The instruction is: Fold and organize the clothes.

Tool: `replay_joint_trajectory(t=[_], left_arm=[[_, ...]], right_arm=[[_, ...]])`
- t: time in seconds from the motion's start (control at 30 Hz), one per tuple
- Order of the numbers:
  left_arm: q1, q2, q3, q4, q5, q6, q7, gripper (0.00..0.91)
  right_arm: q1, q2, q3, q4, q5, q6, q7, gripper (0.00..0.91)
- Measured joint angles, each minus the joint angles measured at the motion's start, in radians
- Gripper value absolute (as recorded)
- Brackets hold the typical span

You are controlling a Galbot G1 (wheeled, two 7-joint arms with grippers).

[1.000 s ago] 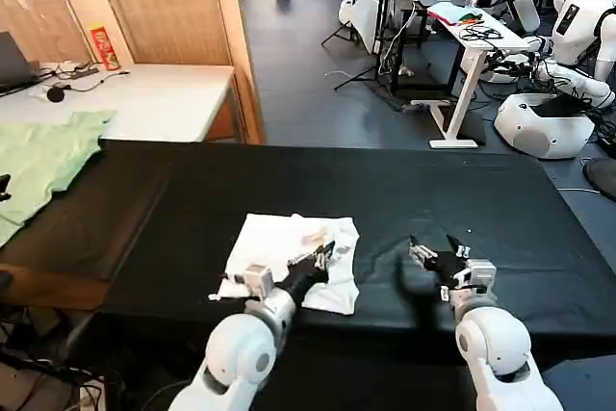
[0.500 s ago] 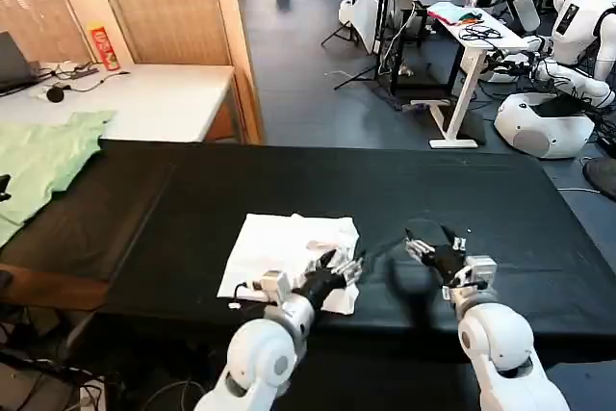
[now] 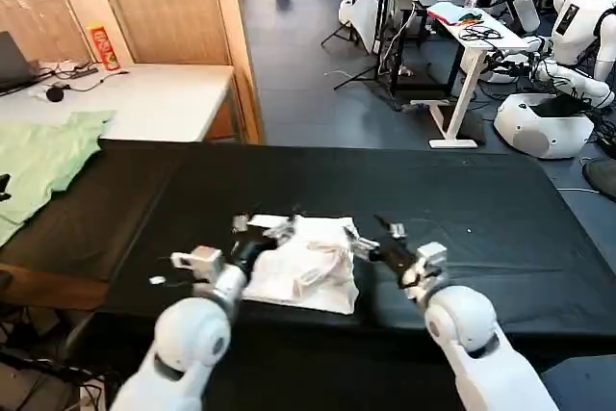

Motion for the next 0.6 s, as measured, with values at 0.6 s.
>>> replay_joint_trajectory(t=[0.6], left_arm=[[0.084,-0.015,-0.033,0.017,0.084,-0.020,0.000,0.878]], right_arm=[[0.081,0.008,-0.111,-0.088,-0.108,-0.069,0.057,0.878]])
